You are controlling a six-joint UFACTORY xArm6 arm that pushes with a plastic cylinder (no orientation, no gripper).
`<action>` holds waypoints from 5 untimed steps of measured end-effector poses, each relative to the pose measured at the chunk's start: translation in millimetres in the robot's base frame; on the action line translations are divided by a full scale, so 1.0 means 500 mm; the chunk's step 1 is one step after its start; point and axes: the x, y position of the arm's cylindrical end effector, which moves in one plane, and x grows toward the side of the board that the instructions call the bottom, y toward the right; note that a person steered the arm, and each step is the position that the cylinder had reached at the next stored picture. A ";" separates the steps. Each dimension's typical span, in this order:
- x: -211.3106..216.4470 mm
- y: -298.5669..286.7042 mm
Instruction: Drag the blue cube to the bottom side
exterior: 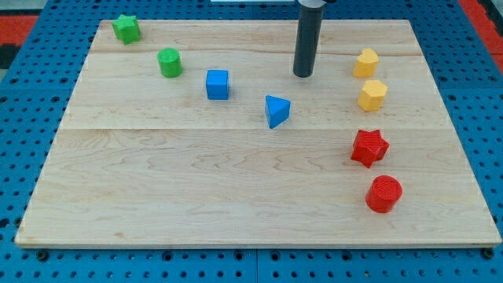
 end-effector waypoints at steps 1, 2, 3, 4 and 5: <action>-0.008 -0.102; 0.036 -0.209; 0.112 -0.293; 0.057 -0.251; 0.017 -0.272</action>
